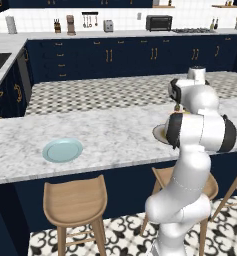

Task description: Pick the chicken drumstick and cucumber from their plates and place them in the bowl. Then put the bowl in the fridge.

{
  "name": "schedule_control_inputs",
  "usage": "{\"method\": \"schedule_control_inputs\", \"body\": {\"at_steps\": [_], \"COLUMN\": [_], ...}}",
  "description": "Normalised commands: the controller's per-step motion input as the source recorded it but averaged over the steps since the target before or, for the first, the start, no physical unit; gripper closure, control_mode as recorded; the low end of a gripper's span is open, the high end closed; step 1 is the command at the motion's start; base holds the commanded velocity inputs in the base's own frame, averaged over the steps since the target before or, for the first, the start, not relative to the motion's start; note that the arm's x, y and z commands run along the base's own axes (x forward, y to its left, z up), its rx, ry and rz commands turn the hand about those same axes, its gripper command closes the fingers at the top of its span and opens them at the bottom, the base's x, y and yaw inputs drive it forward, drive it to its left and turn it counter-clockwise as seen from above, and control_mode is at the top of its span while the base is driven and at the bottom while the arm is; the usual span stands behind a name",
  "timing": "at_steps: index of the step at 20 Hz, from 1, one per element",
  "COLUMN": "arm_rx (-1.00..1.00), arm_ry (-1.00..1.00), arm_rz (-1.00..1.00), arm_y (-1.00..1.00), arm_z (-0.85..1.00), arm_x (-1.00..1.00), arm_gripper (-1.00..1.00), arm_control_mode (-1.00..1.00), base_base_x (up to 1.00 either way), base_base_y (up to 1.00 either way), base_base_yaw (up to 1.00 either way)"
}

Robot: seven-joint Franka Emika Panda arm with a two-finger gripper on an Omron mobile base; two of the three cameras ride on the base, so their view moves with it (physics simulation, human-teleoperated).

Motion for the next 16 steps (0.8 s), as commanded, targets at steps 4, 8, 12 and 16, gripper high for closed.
{"method": "schedule_control_inputs", "body": {"at_steps": [4,8,12,16], "arm_rx": [-0.01,0.00,0.00,0.01], "arm_ry": [0.00,0.00,0.00,0.00], "arm_rz": [-0.09,-0.03,0.00,0.00], "arm_y": [-1.00,-1.00,-1.00,-0.72], "arm_z": [0.04,0.03,0.00,-0.18], "arm_x": [-0.19,-0.20,0.00,0.67], "arm_gripper": [1.00,1.00,1.00,1.00], "arm_control_mode": [-1.00,-1.00,-1.00,-1.00], "base_base_x": [0.00,0.00,0.00,0.00], "base_base_y": [0.00,0.00,0.00,0.00], "base_base_yaw": [0.00,0.00,0.00,0.00]}}
